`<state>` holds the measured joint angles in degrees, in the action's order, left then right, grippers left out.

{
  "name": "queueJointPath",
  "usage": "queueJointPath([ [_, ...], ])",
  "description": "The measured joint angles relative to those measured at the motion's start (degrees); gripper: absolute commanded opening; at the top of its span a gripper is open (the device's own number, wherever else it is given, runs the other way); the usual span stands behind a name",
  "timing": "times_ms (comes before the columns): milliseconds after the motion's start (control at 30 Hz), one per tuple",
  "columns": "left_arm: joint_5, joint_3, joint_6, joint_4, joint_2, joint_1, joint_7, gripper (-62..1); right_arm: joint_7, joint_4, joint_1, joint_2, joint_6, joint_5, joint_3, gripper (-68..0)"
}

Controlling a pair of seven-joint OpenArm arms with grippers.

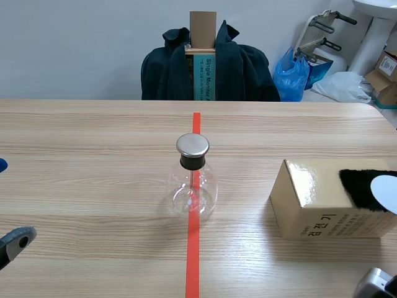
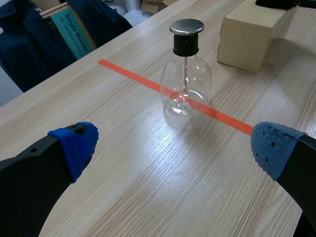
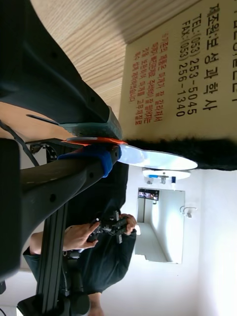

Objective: Do the electroscope experiment.
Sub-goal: 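Rub the plate on the fur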

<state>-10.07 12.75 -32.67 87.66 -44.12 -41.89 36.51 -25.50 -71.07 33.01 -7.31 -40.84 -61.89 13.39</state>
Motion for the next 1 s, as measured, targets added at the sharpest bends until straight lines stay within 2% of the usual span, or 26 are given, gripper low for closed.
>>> queueJointPath([
  [133,0.0,0.0,0.0,0.0,0.0,0.0,0.0,1.4,0.0,0.0,-1.1,0.0,0.2,-0.1,0.0,-66.7],
  [233,0.0,0.0,0.0,0.0,0.0,0.0,0.0,1.4,-0.3,0.0,-1.1,0.0,2.2,-1.2,0.0,-66.7],
  [333,0.0,0.0,0.0,0.0,0.0,0.0,0.0,1.4,-3.5,0.0,-1.1,0.0,3.9,-3.3,0.0,-66.7],
  [467,0.0,0.0,0.0,0.0,0.0,0.0,0.0,1.4,-5.1,0.0,-1.1,0.0,3.7,-3.7,-0.8,-66.7],
  [533,0.0,0.0,0.0,0.0,0.0,0.0,0.0,1.4,-2.3,0.0,-1.1,0.0,2.4,-3.3,-1.2,-66.7],
  [633,0.0,0.0,0.0,0.0,0.0,0.0,0.0,1.4,5.4,0.0,-1.1,0.0,2.4,-2.5,-1.5,-66.7],
  [667,0.0,0.0,0.0,0.0,0.0,0.0,0.0,1.4,6.5,0.0,-1.1,0.0,2.5,-2.1,-1.4,-66.7],
  [733,0.0,0.0,0.0,0.0,0.0,0.0,0.0,1.4,4.4,0.0,-1.0,0.0,2.5,-2.1,-1.2,-66.7],
  [833,0.0,0.0,0.0,0.0,0.0,0.0,0.0,1.4,-3.4,0.0,-1.1,-0.1,2.5,-3.9,-1.2,-66.7],
  [900,0.0,0.0,0.0,0.0,0.0,0.0,0.0,1.4,-6.1,0.0,-1.1,0.0,2.4,-4.8,-1.6,-66.7],
  [967,0.0,0.0,0.0,0.0,0.0,0.0,0.0,1.4,-5.0,0.0,-1.1,0.0,2.4,-4.8,-2.1,-66.7],
  [1000,0.0,0.0,0.0,0.0,0.0,0.0,0.0,1.4,-2.4,0.0,-1.1,0.0,2.3,-5.3,-2.3,-66.7],
])
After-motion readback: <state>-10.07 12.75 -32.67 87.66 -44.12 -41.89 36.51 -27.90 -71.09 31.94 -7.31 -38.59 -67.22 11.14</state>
